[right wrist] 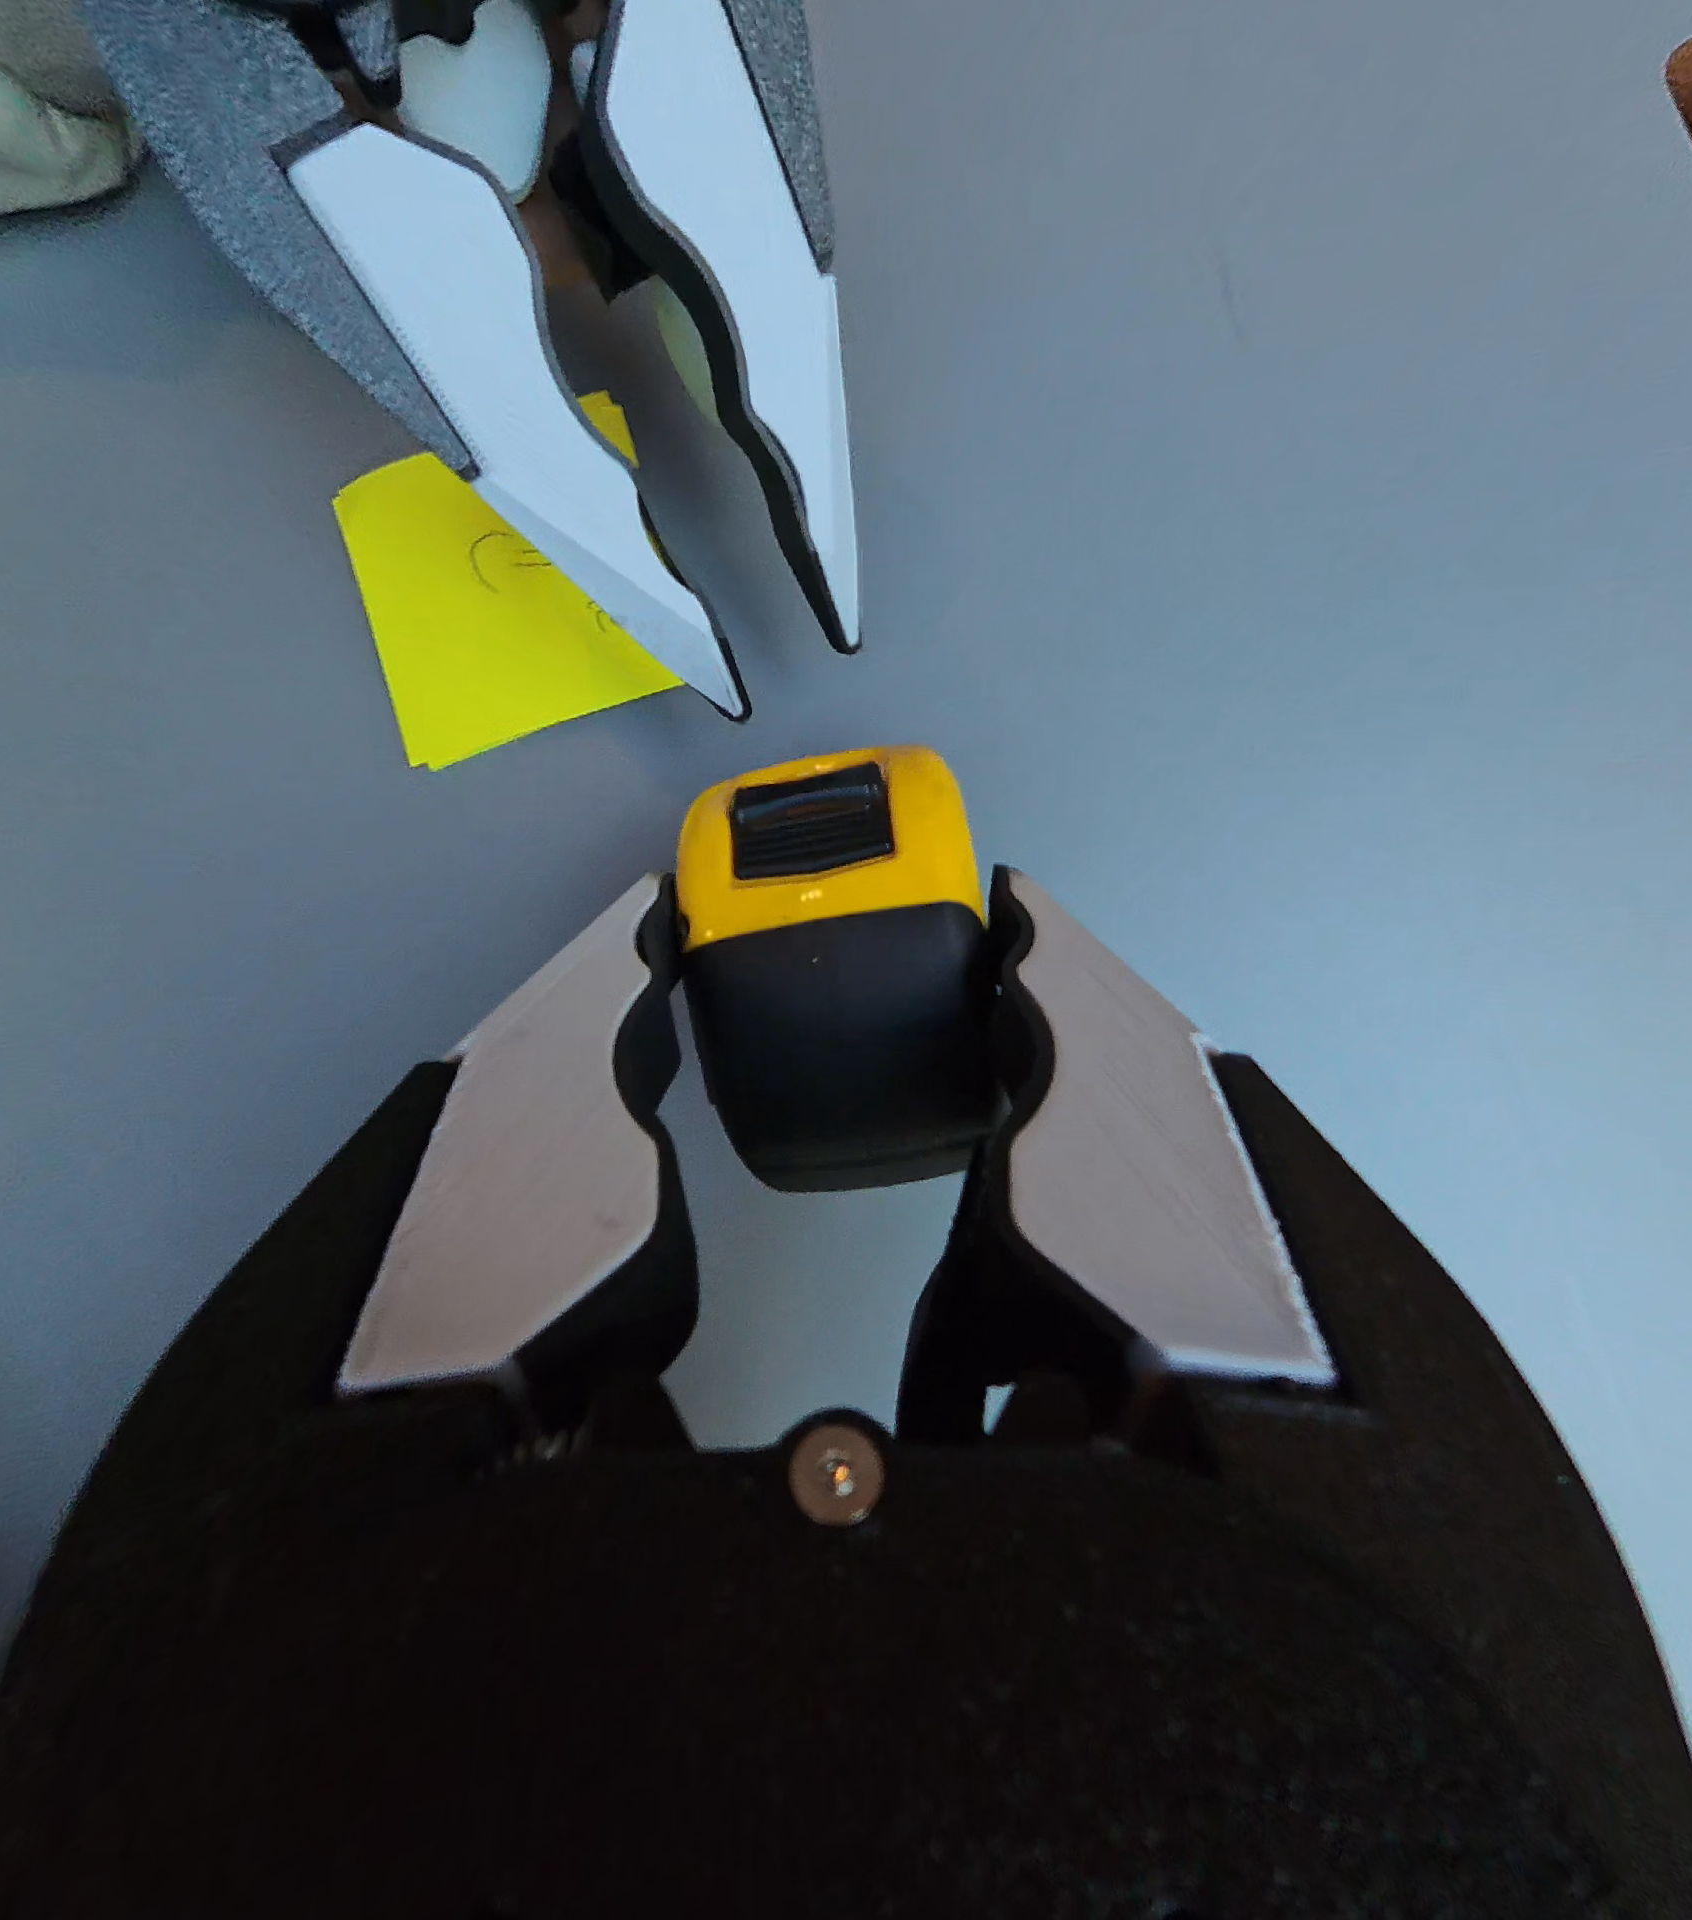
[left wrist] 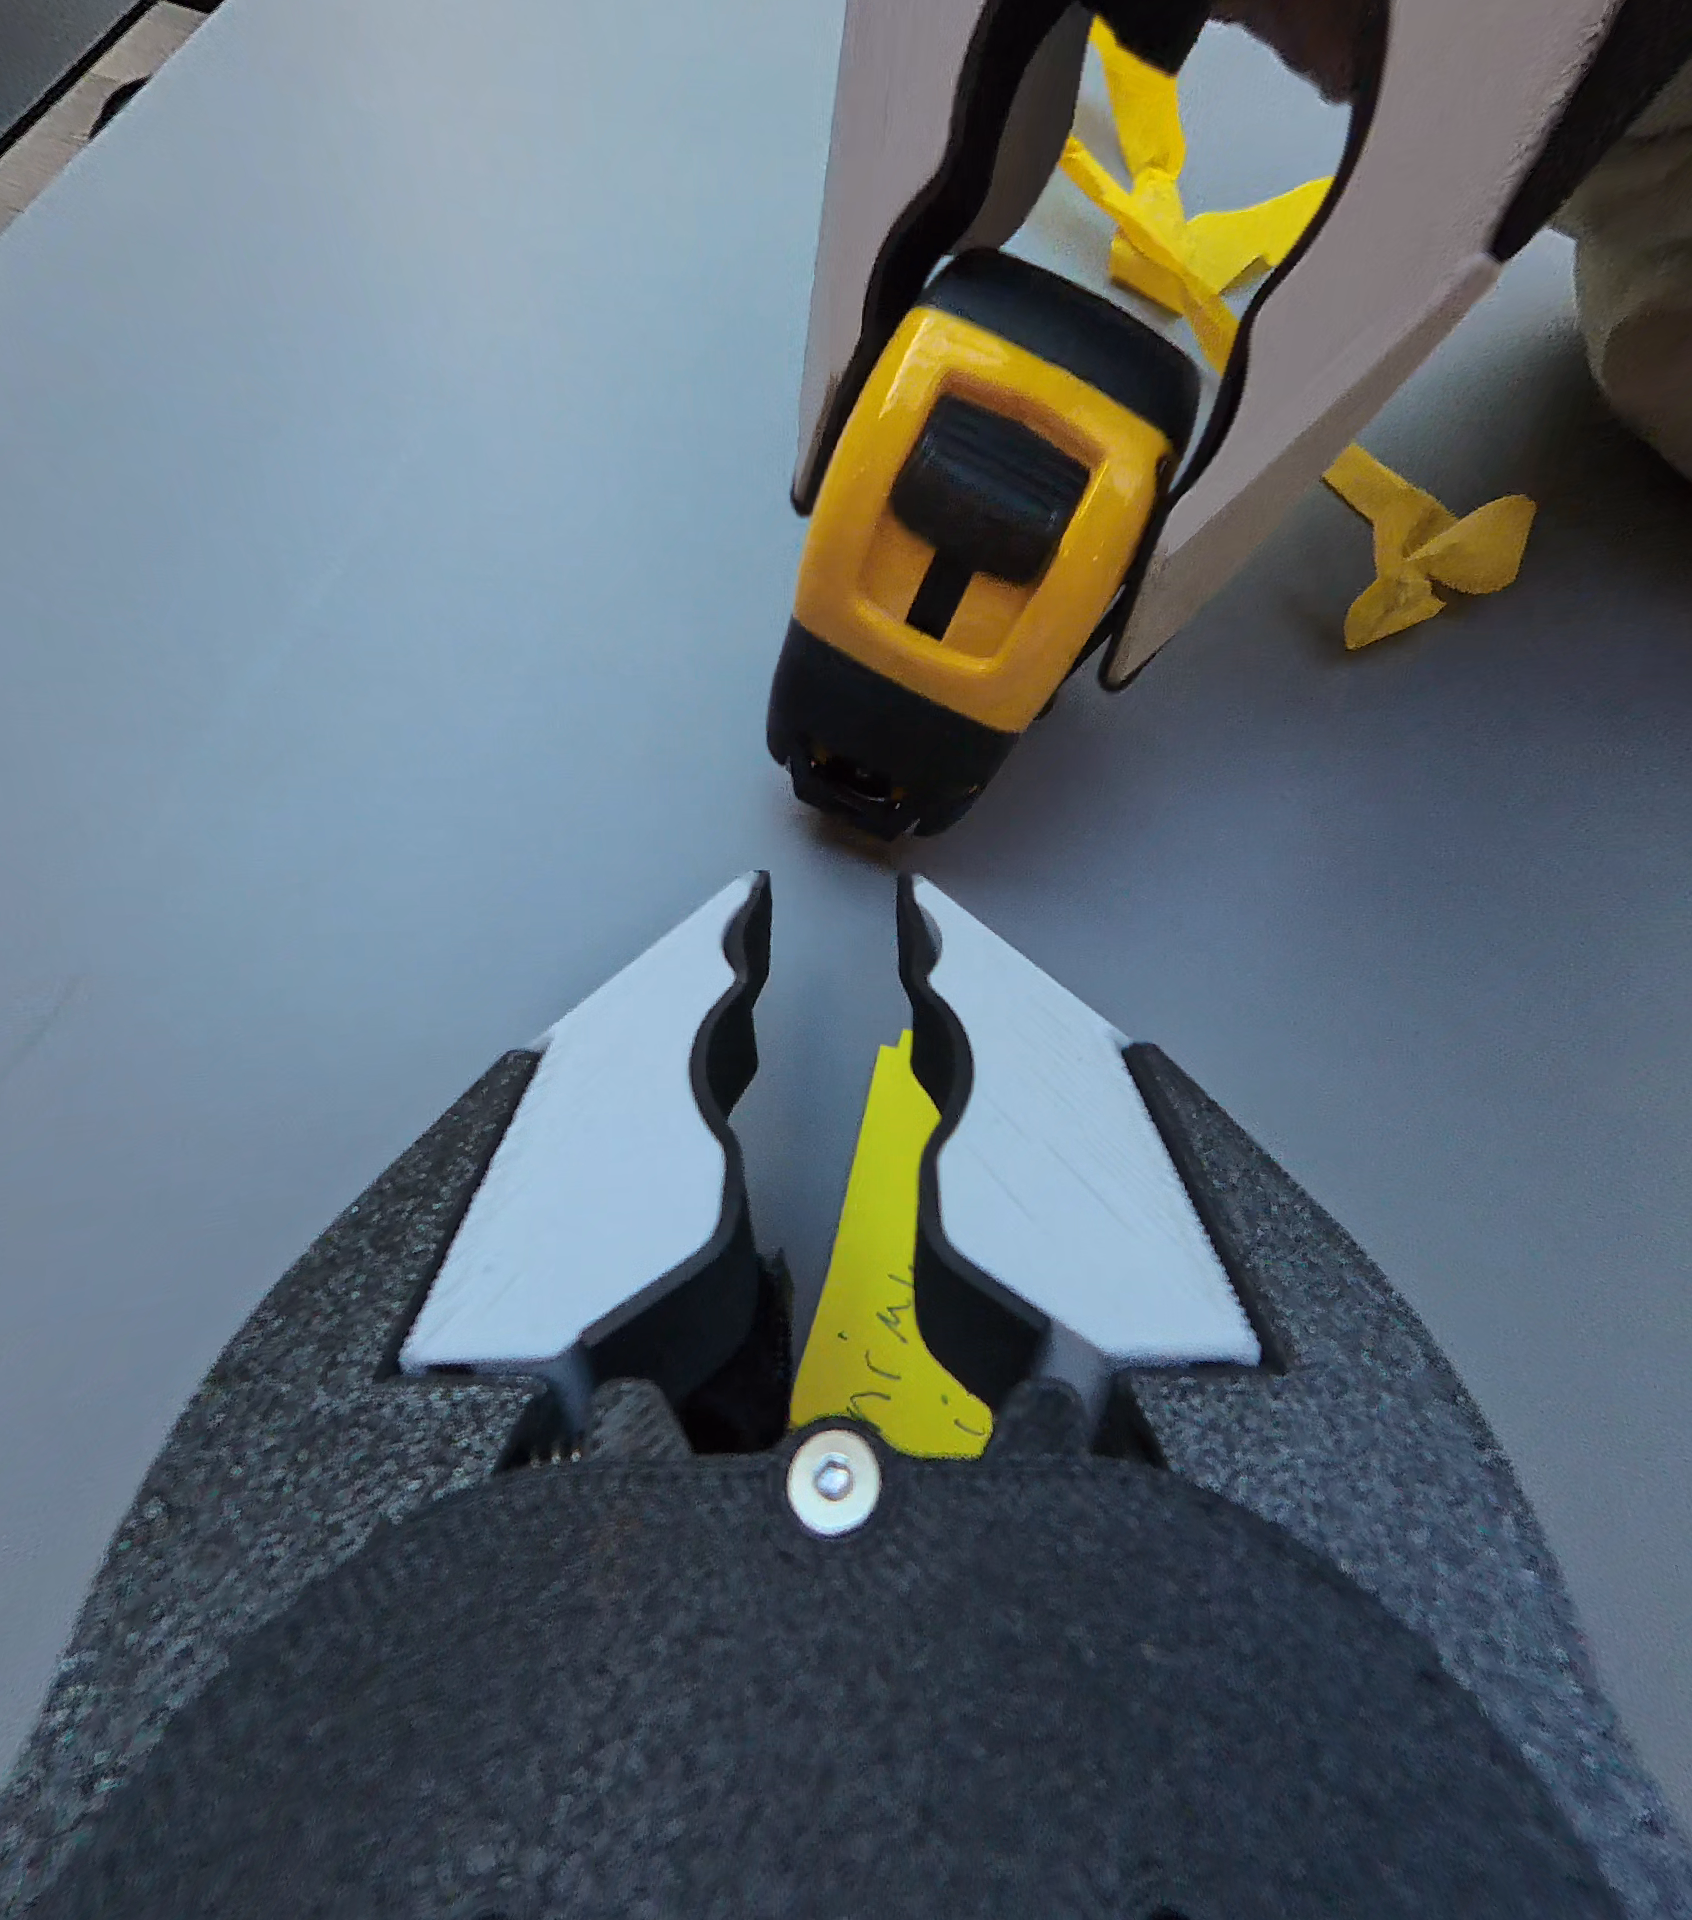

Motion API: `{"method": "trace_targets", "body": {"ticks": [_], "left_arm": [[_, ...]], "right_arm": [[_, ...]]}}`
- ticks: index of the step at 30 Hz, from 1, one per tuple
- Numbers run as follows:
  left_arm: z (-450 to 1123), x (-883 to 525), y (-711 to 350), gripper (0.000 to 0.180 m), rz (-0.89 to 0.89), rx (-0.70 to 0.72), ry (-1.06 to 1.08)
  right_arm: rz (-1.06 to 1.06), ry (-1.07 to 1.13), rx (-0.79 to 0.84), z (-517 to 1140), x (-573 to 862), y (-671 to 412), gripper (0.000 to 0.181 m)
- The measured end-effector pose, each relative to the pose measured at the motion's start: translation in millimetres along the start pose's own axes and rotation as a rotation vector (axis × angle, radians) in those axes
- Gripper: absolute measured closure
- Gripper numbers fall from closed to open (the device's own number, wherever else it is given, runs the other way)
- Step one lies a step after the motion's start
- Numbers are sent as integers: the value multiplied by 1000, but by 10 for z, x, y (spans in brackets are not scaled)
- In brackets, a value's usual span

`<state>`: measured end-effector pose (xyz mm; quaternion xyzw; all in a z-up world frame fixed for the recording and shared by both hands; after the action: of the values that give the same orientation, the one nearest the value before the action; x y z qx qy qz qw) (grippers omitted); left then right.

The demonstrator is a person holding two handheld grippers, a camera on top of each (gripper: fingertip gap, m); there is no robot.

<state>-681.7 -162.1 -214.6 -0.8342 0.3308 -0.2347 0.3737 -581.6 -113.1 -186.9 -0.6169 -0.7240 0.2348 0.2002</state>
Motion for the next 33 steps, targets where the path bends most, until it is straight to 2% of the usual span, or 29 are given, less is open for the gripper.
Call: {"method": "trace_targets", "body": {"ticks": [4, 8, 13, 16, 20, 25, 27, 33], "left_arm": [[56, 78, -62, 155, 97, 8, -11], [119, 137, -237, 154, 244, 87, -118], [168, 183, -211, 151, 662, 117, -388], [199, 263, -223, 154, 823, 166, -465], [279, 293, -157, 162, 927, 143, -489], [386, 386, -106, 156, 1095, 137, -558], [393, 405, -108, 165, 1113, 147, -576], [379, 400, -79, 169, 1177, 146, -623]], "right_arm": [[38, -54, 88, -192, 32, 176, 123], [53, -98, 162, -195, 64, 225, 122], [69, -131, 206, -225, 94, 281, 122], [68, -146, 213, -220, 109, 277, 122], [81, -158, 231, -225, 128, 283, 122], [81, -162, 240, -223, 127, 282, 122], [84, -161, 243, -223, 129, 284, 122], [84, -171, 249, -212, 140, 279, 122]]}}
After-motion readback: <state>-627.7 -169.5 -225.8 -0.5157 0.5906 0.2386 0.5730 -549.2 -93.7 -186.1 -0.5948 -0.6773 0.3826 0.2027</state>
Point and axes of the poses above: each gripper's, where its closed fingertips meet, z out along the fingers, y out of its underside, x = y × z across the jaws, the point moved 5 cm from there along -z, back along the fingers, and after that the axes turned 3 degrees about -z, right-handed, at the moved point
